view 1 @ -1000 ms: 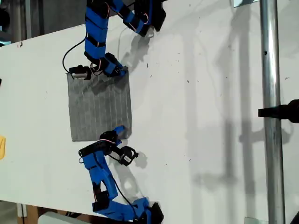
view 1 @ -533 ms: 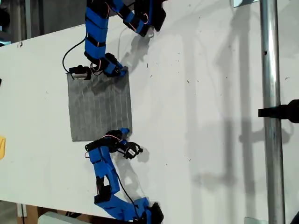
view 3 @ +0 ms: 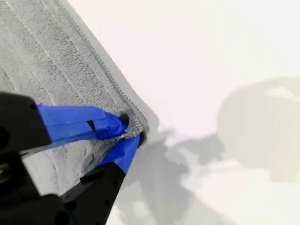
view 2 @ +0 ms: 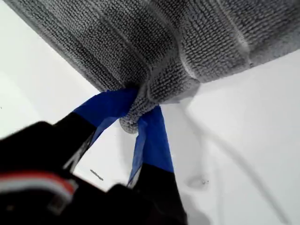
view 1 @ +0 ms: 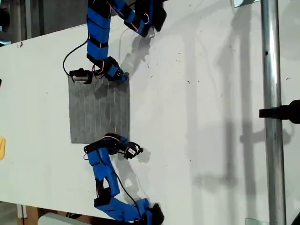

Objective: Grasp corners of a towel and fold twice.

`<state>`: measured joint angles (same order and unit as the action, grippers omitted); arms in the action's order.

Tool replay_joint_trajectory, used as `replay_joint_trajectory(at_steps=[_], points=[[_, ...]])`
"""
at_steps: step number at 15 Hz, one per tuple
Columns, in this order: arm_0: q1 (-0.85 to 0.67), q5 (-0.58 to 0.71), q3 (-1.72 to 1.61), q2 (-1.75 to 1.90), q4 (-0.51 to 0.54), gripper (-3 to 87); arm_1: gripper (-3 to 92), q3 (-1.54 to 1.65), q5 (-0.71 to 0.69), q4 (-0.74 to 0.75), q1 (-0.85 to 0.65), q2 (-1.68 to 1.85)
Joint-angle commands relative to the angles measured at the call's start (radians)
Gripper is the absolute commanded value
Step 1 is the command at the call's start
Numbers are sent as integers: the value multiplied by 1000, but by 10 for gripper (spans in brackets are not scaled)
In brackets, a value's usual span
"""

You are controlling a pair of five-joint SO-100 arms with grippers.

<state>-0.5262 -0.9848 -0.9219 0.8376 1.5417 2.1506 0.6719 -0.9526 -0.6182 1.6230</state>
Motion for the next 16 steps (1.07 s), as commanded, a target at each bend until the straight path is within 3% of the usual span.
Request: replay_joint_trajectory(at_steps=[1,5,7,9,11,16], points=[[-14,5,-20,135,55,-29,-3,-31,43,-12,54,86],[51,-37,-344,462,31,-29,-3,-97,183,-130,261,193],[155,-155,-571,710,-8,-29,-3,-202,290,-250,437,238],[212,-242,-660,827,-23,-29,-3,-293,328,-316,494,276],[138,-189,-657,822,-63,-28,-3,-293,262,-327,353,275],[-161,81,-380,560,-84,-27,-3,-321,-71,-219,-64,189]])
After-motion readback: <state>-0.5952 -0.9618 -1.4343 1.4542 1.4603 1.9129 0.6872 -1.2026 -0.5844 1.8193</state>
